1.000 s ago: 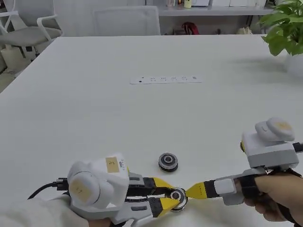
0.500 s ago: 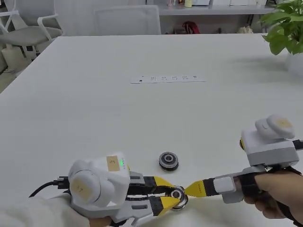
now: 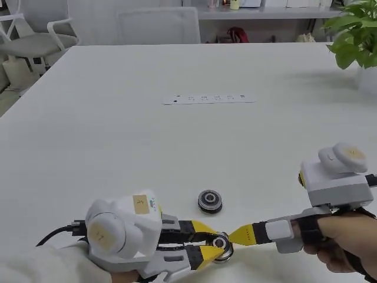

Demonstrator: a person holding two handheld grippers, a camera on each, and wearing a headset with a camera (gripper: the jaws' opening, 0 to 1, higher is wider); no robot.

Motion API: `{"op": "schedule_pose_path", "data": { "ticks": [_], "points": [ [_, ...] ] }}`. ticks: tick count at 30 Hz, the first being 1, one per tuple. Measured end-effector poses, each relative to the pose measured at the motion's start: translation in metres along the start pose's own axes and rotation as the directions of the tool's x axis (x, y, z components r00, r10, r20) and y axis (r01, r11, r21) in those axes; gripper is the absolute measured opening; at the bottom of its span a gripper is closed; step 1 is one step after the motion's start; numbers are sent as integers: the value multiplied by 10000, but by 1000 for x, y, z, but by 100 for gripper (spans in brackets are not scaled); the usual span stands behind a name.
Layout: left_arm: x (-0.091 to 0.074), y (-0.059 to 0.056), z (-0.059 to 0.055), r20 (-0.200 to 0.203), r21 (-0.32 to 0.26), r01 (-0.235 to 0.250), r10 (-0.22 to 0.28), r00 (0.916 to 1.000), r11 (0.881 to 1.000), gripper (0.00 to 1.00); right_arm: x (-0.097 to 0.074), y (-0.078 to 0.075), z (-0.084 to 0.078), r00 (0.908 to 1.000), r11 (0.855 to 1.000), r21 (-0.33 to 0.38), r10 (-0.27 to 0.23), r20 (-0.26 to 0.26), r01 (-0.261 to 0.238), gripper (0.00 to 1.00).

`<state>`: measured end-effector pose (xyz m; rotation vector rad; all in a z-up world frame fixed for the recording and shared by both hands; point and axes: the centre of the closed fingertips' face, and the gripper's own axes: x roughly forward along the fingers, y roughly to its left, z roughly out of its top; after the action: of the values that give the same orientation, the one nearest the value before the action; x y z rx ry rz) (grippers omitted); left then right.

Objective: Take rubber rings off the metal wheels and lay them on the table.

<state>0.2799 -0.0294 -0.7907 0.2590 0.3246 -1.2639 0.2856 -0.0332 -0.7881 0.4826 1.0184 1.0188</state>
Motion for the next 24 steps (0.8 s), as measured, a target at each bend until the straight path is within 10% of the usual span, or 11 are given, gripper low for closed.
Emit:
{"op": "schedule_pose_path", "data": {
  "ticks": [24],
  "points": [
    [0, 0, -1, -23, 29, -4, 4, 10000, 10000, 14, -1, 9, 5, 9990, 9991, -58, 426, 116, -426, 0]
  ]
}}
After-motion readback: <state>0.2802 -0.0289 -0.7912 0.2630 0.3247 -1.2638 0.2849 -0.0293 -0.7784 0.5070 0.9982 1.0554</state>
